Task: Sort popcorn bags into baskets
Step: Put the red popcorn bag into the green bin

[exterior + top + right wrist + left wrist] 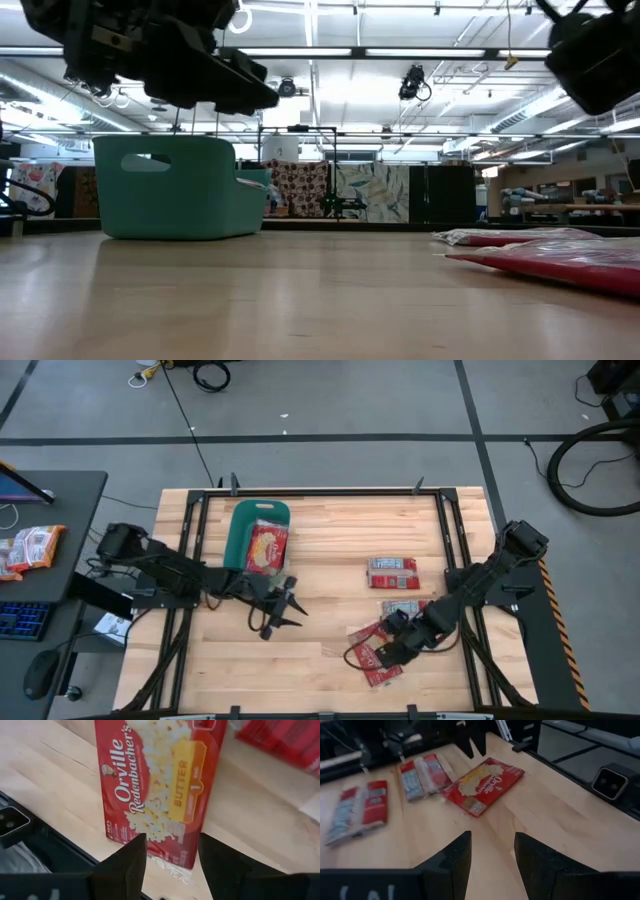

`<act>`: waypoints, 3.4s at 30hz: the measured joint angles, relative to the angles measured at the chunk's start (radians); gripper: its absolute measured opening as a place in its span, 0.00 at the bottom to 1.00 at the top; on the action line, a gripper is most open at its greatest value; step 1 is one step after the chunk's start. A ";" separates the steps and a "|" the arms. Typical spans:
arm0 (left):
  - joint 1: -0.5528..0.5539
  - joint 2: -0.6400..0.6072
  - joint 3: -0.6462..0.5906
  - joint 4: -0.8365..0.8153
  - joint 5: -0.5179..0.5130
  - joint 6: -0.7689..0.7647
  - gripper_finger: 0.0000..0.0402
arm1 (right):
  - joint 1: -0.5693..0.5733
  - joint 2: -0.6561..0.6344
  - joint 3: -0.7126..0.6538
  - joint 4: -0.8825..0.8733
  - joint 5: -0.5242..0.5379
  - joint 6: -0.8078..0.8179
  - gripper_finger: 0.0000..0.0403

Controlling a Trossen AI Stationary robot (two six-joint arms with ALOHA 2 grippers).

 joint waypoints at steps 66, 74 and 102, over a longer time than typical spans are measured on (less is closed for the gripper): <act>-0.117 0.606 0.469 -0.124 -0.023 -0.057 0.39 | 0.094 0.248 0.011 0.387 0.364 0.161 0.41; -0.117 0.606 0.469 -0.126 -0.025 -0.053 0.39 | 0.032 0.248 0.010 0.410 0.329 0.045 0.41; -0.116 0.576 0.468 -0.202 0.009 -0.049 0.39 | -0.077 0.246 0.013 0.653 0.430 -0.257 0.39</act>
